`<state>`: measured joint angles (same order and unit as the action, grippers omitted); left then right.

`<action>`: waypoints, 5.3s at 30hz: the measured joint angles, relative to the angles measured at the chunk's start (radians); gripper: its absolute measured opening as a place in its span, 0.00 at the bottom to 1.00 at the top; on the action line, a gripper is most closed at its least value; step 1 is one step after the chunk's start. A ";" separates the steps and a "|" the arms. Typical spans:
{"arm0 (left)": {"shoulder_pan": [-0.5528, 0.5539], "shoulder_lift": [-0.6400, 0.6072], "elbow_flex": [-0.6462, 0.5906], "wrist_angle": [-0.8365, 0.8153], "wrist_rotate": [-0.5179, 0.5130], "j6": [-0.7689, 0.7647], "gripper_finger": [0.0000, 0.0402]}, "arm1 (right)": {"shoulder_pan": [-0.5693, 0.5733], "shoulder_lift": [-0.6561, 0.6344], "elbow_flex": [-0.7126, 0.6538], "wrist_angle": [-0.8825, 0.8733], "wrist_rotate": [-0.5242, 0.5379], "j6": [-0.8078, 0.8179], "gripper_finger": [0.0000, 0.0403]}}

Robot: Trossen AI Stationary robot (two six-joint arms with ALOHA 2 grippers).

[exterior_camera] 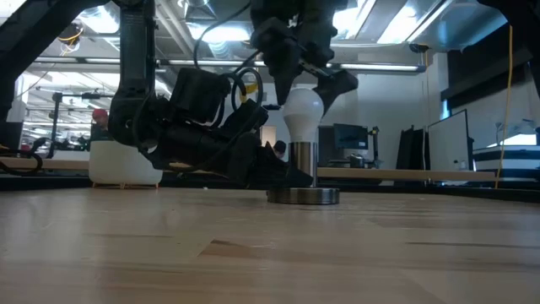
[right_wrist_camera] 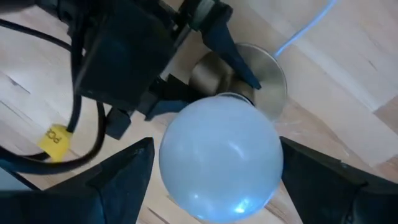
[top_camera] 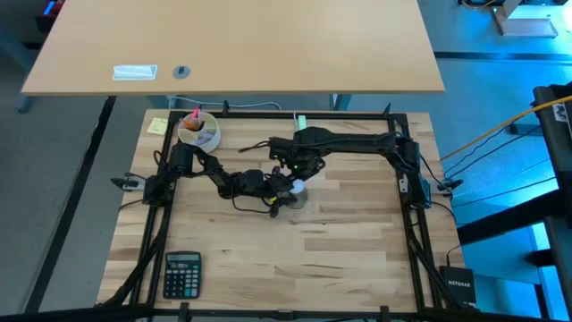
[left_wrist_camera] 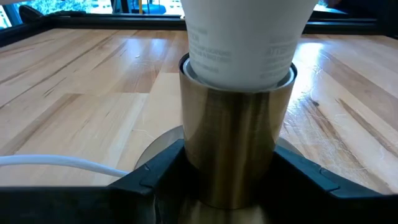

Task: Screw lightbulb
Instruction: Remove the lightbulb from the lamp

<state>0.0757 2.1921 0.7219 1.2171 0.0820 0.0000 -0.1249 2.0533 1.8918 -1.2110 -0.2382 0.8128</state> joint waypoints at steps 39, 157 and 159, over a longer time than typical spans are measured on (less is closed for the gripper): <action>0.002 0.001 0.000 -0.002 -0.001 0.008 0.48 | 0.028 0.000 -0.001 0.028 0.089 -1.383 0.81; 0.004 0.000 0.000 -0.022 0.006 0.011 0.48 | 0.013 -0.001 0.002 -0.031 0.010 0.054 0.97; 0.004 0.000 0.000 -0.022 0.008 0.011 0.48 | 0.013 -0.001 -0.004 -0.037 0.010 0.054 0.97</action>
<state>0.0795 2.1925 0.7216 1.1954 0.0898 0.0113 -0.1120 2.0525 1.8882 -1.2477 -0.2283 0.8673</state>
